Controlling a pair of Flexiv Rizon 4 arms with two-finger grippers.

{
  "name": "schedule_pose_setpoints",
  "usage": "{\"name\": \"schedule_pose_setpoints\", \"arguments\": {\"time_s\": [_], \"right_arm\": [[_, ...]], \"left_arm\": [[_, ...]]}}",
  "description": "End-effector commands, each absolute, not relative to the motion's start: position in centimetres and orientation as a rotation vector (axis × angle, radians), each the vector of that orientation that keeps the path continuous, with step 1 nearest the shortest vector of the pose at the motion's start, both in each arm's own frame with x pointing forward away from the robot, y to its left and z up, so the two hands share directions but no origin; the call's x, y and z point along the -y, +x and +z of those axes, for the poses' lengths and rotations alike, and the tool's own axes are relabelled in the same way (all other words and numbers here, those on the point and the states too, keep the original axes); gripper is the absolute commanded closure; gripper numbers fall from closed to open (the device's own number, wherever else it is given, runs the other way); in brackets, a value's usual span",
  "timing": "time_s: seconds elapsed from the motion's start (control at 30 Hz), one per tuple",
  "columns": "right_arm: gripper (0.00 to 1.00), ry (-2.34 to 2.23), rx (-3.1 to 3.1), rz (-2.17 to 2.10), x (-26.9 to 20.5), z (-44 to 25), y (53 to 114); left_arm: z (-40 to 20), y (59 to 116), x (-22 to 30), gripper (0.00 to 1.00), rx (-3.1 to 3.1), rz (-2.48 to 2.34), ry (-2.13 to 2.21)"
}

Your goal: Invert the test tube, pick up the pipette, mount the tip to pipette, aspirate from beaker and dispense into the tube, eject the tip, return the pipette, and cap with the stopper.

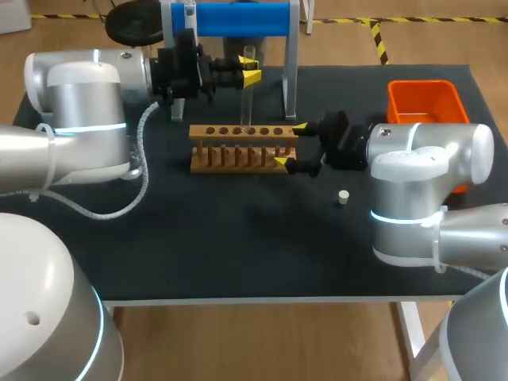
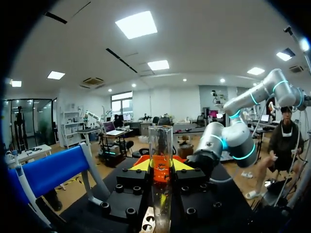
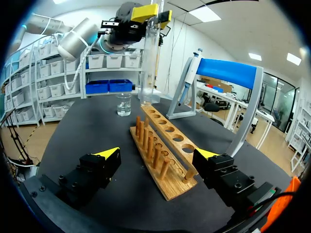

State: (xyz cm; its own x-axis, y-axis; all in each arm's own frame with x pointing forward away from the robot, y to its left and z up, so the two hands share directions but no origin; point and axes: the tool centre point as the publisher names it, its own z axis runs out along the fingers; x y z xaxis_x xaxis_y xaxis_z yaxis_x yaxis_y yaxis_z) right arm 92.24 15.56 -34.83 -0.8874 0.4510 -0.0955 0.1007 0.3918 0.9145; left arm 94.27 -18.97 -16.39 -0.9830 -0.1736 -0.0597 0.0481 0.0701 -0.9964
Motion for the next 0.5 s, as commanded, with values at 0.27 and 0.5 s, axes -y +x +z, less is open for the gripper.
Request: {"name": "schedule_pose_setpoints", "arguments": {"time_s": [0.27,0.5], "right_arm": [[0.00,0.480,-2.325,1.495,-15.6,-34.9,92.2],[0.00,0.480,-2.325,1.495,-15.6,-34.9,92.2]], "left_arm": [[-16.6,96.6,18.8,1.00,-2.151,-2.030,-0.004],[-17.4,97.0,19.4,1.00,-2.132,-2.051,0.058]]}}
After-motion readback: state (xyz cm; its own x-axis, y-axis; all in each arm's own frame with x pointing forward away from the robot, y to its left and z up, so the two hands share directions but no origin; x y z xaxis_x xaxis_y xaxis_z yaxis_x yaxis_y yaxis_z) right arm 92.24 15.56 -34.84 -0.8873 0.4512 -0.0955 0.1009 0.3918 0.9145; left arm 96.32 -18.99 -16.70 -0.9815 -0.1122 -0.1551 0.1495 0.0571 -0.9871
